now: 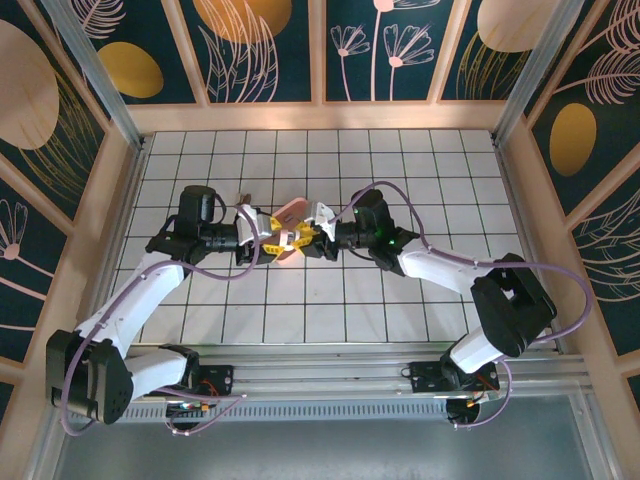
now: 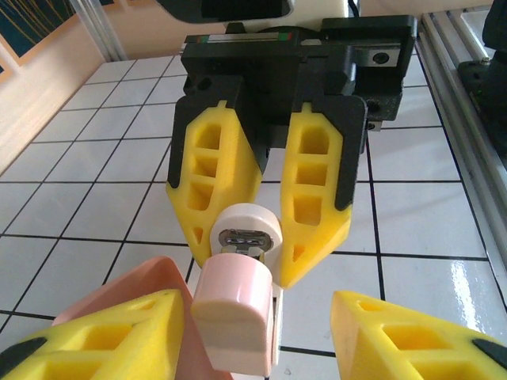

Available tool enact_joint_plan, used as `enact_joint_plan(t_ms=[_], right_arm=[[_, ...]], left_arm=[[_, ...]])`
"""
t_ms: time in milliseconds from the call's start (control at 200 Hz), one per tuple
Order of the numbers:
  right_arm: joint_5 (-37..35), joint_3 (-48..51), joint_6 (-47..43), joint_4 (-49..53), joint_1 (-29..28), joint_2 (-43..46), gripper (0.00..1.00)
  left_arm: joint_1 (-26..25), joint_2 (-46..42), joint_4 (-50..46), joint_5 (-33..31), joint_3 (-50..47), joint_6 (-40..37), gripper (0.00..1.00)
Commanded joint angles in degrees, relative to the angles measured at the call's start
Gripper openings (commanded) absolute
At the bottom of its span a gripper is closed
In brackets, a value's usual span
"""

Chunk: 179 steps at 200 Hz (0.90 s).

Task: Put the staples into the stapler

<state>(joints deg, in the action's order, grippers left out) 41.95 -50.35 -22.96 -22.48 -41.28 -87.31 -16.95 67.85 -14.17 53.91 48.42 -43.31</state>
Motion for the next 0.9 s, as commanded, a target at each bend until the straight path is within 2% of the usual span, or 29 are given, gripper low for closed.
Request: enact_joint_plan(t_ms=[0,145,260,571,891], right_arm=[[1.5,-1.4,-2.8,0.3,-0.8,2.0,0.09],[1.6,-1.6,-3.9,1.1,-1.1,1.9,0.09],[1.1,-1.8,-4.5,1.6,-1.1,1.9,0.09],[1.2,-2.2,-4.8,2.4,-1.1,1.8,0.09],[2.7,-3.2,-4.8,2.3,-1.1,1.2,0.09]], left_arm=[[-0.3,1.1,-1.0,1.1,1.5,-1.2,0.52],[-0.3,1.7,-0.6,2.3,1.7,-0.8,0.51],[-0.3,1.9,-0.8,2.6,1.8,-0.9,0.45],[-0.4,2.2,-0.5,3.4,1.6,-0.8,0.45],[-0.4,3.0,-0.5,4.3,1.6,-0.8,0.39]])
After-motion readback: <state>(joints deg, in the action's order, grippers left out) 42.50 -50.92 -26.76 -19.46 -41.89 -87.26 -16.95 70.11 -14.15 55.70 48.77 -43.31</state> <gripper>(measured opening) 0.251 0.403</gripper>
